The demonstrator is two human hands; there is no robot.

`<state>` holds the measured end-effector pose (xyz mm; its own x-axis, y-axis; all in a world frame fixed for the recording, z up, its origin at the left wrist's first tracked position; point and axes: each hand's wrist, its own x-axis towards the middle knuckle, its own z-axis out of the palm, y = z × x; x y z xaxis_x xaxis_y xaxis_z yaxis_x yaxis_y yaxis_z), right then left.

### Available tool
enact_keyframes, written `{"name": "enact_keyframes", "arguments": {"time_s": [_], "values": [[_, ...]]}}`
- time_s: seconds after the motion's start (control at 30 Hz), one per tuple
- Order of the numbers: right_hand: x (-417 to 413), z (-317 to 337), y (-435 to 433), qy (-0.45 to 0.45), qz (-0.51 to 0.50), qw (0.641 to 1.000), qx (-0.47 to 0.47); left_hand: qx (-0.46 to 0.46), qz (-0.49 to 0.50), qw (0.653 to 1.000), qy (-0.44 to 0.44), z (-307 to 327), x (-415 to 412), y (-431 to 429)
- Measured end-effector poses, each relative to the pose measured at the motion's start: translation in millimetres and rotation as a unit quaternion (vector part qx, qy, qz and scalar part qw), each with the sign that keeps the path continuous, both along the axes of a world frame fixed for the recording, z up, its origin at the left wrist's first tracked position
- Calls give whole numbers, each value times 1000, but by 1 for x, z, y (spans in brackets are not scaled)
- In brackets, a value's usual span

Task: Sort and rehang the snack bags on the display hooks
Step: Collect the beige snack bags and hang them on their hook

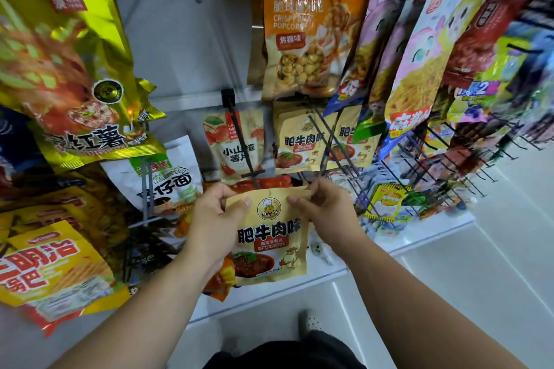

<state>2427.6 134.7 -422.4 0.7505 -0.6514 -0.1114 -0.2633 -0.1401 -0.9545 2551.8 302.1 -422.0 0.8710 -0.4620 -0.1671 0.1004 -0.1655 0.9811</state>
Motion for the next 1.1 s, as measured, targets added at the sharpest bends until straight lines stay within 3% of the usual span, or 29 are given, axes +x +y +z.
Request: {"name": "enact_keyframes", "arguments": {"time_s": [0.2,0.37,0.63,0.87,1.1], "values": [[-27,4,-32,-10,19,1000,20,-35,24,998,47,0,-23,-23],[-43,7,-47,49,89,994,-36,-33,44,998,19,1,-52,-53],[-78,-20,-113,68,150,984,-64,10,101,995,11,-6,-99,-83],[-110,-17,-163,40,133,987,83,-3,108,992,64,-1,-133,-136],[-142,-23,-175,3,70,991,110,-17,73,989,125,-7,-155,-161]]}}
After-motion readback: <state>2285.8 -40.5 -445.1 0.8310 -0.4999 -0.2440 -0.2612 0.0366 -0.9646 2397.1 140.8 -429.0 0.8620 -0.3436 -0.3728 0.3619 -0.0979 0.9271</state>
